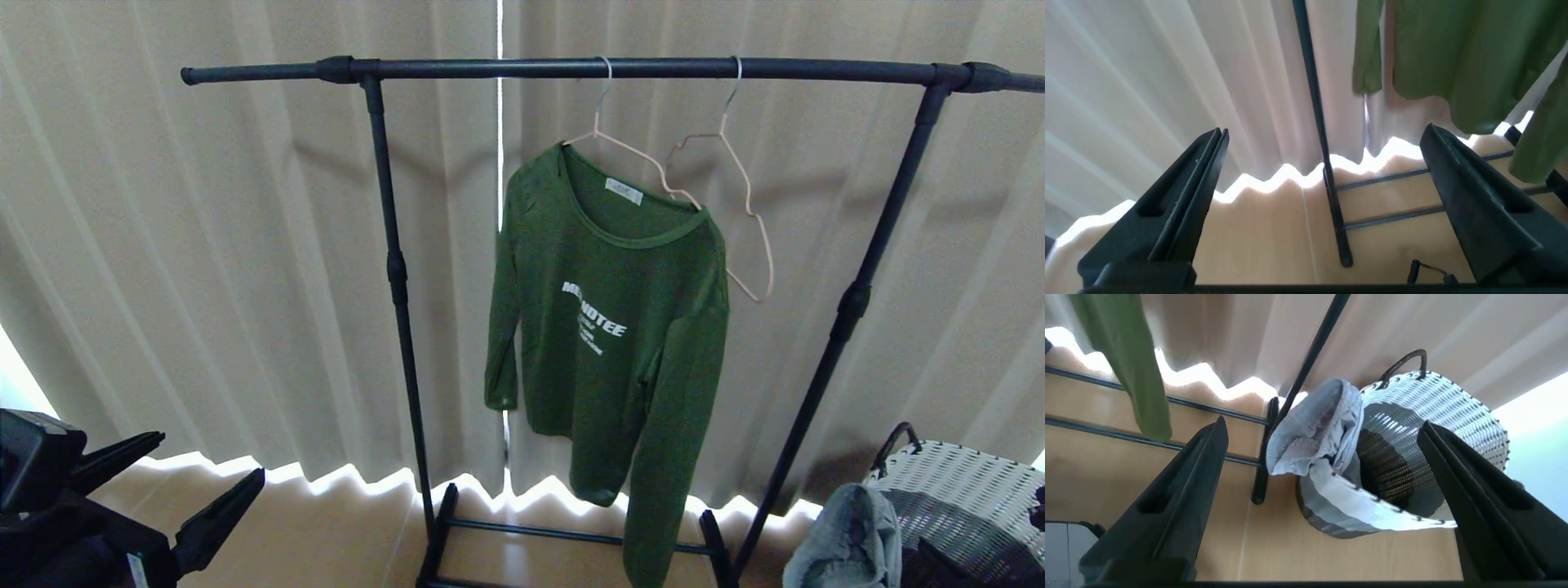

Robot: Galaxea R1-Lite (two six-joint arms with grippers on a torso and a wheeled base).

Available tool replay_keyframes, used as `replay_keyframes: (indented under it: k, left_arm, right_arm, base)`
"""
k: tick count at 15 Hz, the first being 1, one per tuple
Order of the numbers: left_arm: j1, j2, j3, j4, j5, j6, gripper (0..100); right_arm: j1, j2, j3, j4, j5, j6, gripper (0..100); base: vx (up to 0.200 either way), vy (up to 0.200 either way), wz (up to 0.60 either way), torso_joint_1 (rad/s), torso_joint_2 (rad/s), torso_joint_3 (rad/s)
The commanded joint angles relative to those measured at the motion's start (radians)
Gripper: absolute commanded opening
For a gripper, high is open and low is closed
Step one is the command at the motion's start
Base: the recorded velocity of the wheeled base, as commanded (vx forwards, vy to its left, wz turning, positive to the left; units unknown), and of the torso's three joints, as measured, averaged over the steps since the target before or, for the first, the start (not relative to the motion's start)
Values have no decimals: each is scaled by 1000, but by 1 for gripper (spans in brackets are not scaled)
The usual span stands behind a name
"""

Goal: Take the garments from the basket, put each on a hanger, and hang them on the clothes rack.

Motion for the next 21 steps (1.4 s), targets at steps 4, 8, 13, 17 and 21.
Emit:
replay_keyframes:
  k: [4,8,13,17,21]
  left_arm:
    - [0,-2,1,0,0,1,100]
    - [0,-4,3,-1,0,1,100]
    - [-2,-7,4,-1,0,4,100]
    - [-2,-4,6,0,0,2,100]
    - [-12,-4,16,0,-2,2,100]
  right_arm:
    - [0,0,1,0,0,-2,100]
    - [0,-1,2,0,0,-2,100]
    - [0,-1,2,0,0,-2,100]
    - [0,0,2,0,0,-2,100]
    - [0,-1,7,0,0,-12,100]
  base:
    - [0,-200,0,1,5,1]
    - [0,-200,0,0,0,4]
    - [0,0,0,0,0,0]
    - [0,0,0,0,0,0]
    - [0,0,0,0,0,0]
